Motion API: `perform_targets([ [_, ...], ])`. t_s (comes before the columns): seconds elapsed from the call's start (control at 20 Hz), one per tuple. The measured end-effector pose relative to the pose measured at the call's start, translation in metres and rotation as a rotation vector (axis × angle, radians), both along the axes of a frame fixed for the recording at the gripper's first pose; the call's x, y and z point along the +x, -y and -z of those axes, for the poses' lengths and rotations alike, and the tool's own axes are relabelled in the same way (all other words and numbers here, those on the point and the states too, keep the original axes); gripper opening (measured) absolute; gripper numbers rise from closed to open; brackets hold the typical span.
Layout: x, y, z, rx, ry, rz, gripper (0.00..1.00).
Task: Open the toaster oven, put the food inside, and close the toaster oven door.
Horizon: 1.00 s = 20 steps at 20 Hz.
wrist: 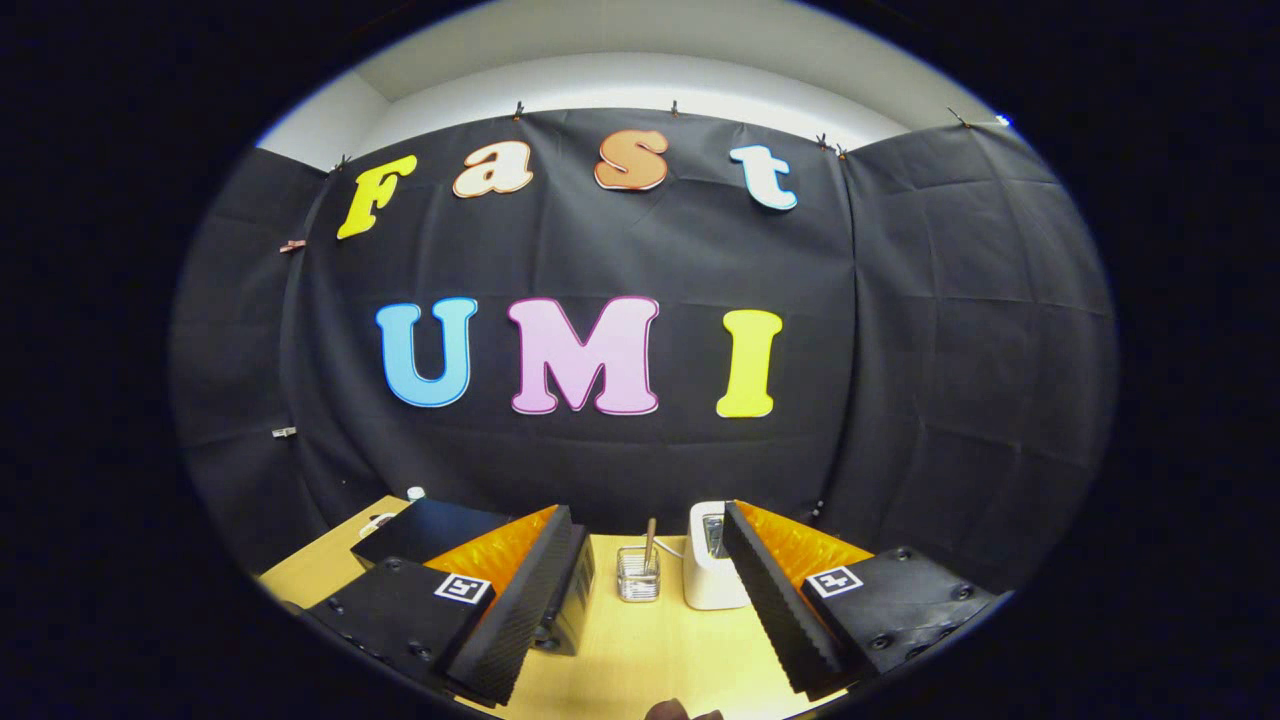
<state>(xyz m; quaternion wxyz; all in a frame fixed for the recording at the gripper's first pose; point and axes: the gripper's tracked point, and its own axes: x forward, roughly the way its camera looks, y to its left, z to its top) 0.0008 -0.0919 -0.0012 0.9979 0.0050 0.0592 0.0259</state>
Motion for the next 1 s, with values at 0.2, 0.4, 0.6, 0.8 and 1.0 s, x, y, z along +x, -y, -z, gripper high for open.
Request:
perform_targets([
  [0.2,-0.001,0.031,-0.023,0.029,0.032,0.024,0.99],
  [0.4,0.000,0.046,-0.032,0.036,0.048,0.030,0.98],
  [0.6,-0.001,0.050,-0.039,0.052,0.065,0.035,0.98],
  [0.8,-0.001,0.049,-0.041,0.060,0.062,0.026,0.98],
  [1.0,-0.002,0.051,-0.040,0.068,0.051,0.026,0.98],
])
